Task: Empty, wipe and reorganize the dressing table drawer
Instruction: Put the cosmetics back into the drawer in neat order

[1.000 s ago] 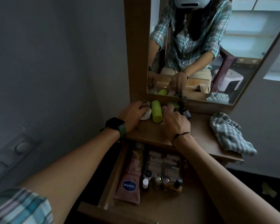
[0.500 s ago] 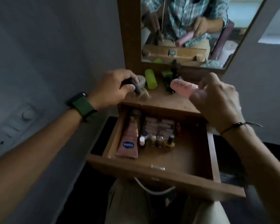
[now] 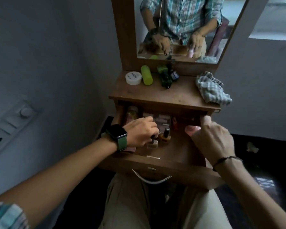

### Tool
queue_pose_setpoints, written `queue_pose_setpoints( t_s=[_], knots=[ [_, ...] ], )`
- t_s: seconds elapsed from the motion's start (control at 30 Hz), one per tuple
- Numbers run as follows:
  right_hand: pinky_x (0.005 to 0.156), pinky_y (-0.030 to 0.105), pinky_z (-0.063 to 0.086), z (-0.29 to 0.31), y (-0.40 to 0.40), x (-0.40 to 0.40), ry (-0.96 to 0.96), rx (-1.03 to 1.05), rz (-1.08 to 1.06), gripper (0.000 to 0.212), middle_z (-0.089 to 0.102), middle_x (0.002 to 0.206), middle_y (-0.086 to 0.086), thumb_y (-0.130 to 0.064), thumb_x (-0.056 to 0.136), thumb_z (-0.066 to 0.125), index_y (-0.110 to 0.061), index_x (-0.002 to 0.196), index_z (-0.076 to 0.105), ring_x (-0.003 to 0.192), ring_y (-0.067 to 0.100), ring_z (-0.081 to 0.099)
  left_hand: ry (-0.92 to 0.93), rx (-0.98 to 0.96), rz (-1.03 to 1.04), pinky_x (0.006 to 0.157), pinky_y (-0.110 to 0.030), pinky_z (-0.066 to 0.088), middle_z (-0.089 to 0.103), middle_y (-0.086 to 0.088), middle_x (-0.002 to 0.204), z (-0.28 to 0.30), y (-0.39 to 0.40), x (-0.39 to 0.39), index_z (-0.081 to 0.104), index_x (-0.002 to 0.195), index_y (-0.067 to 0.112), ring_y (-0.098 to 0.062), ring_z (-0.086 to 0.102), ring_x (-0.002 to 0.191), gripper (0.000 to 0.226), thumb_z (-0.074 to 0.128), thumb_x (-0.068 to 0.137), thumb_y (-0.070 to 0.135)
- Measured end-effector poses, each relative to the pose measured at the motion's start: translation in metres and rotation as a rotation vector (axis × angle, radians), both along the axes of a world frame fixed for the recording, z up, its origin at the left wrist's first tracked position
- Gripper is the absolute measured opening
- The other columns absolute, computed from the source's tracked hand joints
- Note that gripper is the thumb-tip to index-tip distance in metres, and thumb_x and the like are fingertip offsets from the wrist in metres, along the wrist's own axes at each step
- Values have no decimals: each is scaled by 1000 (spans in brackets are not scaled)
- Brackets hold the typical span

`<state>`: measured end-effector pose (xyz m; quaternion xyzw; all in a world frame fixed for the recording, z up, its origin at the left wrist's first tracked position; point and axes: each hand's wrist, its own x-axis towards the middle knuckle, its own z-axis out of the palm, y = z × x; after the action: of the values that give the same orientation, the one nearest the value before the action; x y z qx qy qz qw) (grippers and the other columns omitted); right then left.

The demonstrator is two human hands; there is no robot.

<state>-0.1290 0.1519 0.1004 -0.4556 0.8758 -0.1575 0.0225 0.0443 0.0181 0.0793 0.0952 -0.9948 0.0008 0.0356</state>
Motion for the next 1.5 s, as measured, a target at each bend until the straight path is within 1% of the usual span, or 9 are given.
queue_pose_setpoints(
  t_s=[0.1,0.3,0.57,0.77,0.93,1.17,1.3,1.43,1.5],
  knots=[
    [64,33,38,-20,-14,6,68,66,0,10,64,103,19,-17,91,45,-9,94,40,97,37,63,-27,-77,-60,55,-27,46,64,1,76,-6,-3,-4,64,77,17,-20,59,72,25,79,59,7],
    [72,37,47,-47,-41,4,97,160,13,20,61,111,19,0,93,30,-3,107,44,100,37,63,-34,-77,-32,60,-26,36,65,-2,82,-11,-11,-10,68,84,15,-23,58,79,25,74,64,1],
    [87,38,44,-65,-60,-9,51,214,40,29,67,106,18,1,92,28,-6,115,45,100,32,65,-31,-63,8,60,-28,39,63,-4,83,-16,-20,-6,68,85,15,-24,56,80,20,73,68,5],
    [66,36,38,-76,-70,-17,-38,216,32,33,65,105,20,-3,95,26,-10,124,39,97,37,64,-60,-84,19,66,-28,34,61,-4,93,-18,-23,-7,66,94,16,-24,52,89,18,66,78,8],
    [65,35,37,-79,-72,-19,-104,182,15,28,64,105,21,-10,98,25,-12,121,41,96,38,63,-47,-81,25,62,-29,44,62,-2,85,-19,-24,-4,67,86,18,-21,56,82,20,75,70,11],
    [80,39,48,-69,-69,-15,-38,250,9,37,57,115,22,-3,94,27,-7,129,39,104,37,62,-137,-84,76,79,-29,37,55,-3,109,-12,-19,-6,59,108,17,-21,46,104,21,55,88,14],
    [84,36,47,-56,-64,-10,10,300,29,27,56,117,18,-6,94,35,-4,118,47,104,34,62,-178,-83,100,84,-31,37,50,-3,118,-7,-17,-8,51,119,18,-21,42,111,31,55,88,22],
    [67,31,40,-24,-59,-7,-43,285,73,7,63,103,15,-11,89,46,-8,91,53,99,34,61,-181,-52,91,85,-30,36,47,-2,122,5,-20,-4,46,126,21,-19,41,112,42,57,86,34],
    [61,29,38,-3,-64,-8,-28,260,138,15,60,88,13,-16,89,49,-11,75,45,93,34,62,-64,-9,74,81,-30,38,50,-3,119,16,-24,-1,51,123,21,-20,45,106,41,57,85,35]
  ],
)
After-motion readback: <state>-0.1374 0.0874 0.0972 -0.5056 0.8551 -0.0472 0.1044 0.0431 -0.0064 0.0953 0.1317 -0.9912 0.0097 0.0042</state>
